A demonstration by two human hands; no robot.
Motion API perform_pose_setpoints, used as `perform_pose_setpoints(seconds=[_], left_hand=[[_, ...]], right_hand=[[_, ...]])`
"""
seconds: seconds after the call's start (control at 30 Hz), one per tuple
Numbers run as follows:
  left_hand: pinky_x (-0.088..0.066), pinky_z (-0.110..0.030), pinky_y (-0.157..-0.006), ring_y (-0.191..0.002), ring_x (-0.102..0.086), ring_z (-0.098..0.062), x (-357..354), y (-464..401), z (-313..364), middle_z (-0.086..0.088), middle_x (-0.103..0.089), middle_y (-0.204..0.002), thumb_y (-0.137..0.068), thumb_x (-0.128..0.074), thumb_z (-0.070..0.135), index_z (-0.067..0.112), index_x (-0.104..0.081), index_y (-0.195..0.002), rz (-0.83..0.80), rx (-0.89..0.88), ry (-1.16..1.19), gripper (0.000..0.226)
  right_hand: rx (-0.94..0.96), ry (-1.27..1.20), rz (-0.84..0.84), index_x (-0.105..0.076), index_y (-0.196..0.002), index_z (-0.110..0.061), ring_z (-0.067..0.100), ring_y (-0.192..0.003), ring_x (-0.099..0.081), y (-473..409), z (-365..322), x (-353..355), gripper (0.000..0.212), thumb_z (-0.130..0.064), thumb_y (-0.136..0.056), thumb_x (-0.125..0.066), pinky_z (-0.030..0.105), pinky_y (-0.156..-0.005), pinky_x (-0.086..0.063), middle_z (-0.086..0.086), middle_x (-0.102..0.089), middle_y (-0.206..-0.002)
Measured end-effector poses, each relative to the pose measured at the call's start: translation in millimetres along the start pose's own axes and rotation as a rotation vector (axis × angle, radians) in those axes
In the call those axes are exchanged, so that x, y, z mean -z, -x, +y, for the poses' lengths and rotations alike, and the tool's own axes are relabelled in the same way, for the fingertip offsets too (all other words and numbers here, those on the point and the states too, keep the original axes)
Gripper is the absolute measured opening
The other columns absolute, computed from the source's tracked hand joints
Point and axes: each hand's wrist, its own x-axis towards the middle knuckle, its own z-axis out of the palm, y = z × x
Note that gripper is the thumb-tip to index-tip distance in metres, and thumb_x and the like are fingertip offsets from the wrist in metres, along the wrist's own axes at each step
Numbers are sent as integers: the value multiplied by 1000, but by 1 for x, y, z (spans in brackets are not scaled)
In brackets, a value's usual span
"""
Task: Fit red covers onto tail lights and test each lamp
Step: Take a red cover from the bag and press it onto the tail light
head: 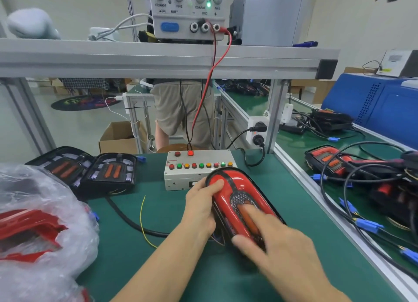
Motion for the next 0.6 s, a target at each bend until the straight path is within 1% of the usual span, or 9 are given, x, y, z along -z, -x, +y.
perform_pose_setpoints(seconds=[0.07,0.1,0.13,0.2,0.23,0.27,0.37,0.5,0.6], left_hand=[[-56,-32,-52,-67,-72,-22,1,-3,5,-12,-75,-88,-84,-66,6,13,-65,-109,22,-41,64,26],[-56,-32,-52,-67,-73,-21,1,-4,6,-11,-75,-88,-84,-66,7,14,-65,-110,19,-61,88,26],[-56,-32,-53,-68,-72,-20,0,-2,7,-10,-75,-88,-85,-66,7,14,-65,-110,10,-80,107,26],[-56,-31,-53,-67,-72,-18,-4,1,4,-8,-75,-86,-86,-65,7,14,-66,-110,-11,-103,116,25],[-57,-31,-54,-66,-71,-18,-6,3,2,-8,-75,-86,-86,-64,7,13,-67,-109,-26,-112,121,24],[-57,-31,-54,-66,-71,-17,-8,5,0,-9,-75,-85,-86,-64,7,13,-67,-109,-41,-119,129,24],[-59,-32,-59,-70,-71,-18,-9,9,-4,-9,-75,-89,-86,-63,8,14,-68,-108,-51,-141,131,23],[-58,-35,-69,-78,-70,-20,-6,12,-5,-11,-74,-97,-86,-63,9,13,-68,-110,-65,-172,102,25],[-56,-34,-66,-77,-71,-19,-4,13,-6,-9,-74,-95,-86,-63,10,13,-66,-111,-68,-173,67,26]], right_hand=[[-265,-405,6,-54,-104,-48,-3,-61,-54,5,16,8,67,-91,-58,-34,29,-71,-49,-20,-56,-67],[-360,-553,23,-57,-101,-44,-2,-57,-55,5,24,7,68,-92,-54,-43,33,-73,-51,-17,-59,-67],[-442,-715,-18,-59,-108,-42,-3,-59,-60,5,28,6,75,-90,-50,-54,35,-77,-54,-18,-64,-76],[-549,-1143,-259,-51,-132,-25,7,-87,-71,4,28,0,109,-77,-41,-77,37,-85,-56,-7,-70,-110],[-552,-1307,-352,-50,-133,-22,16,-98,-71,2,26,-5,112,-68,-38,-86,37,-85,-57,0,-70,-117],[-539,-1422,-387,-51,-132,-23,22,-104,-69,-1,24,-9,106,-58,-41,-92,37,-83,-58,3,-70,-118],[-536,-1579,-340,-53,-128,-18,29,-101,-70,-7,23,-20,80,-25,-56,-88,38,-72,-60,9,-72,-114],[-551,-1584,-281,-55,-122,-7,34,-94,-72,-8,22,-27,75,-13,-53,-84,37,-65,-60,15,-73,-105],[-539,-1573,-259,-55,-121,-6,34,-91,-72,-6,24,-29,76,-10,-51,-84,36,-63,-59,16,-73,-103]])
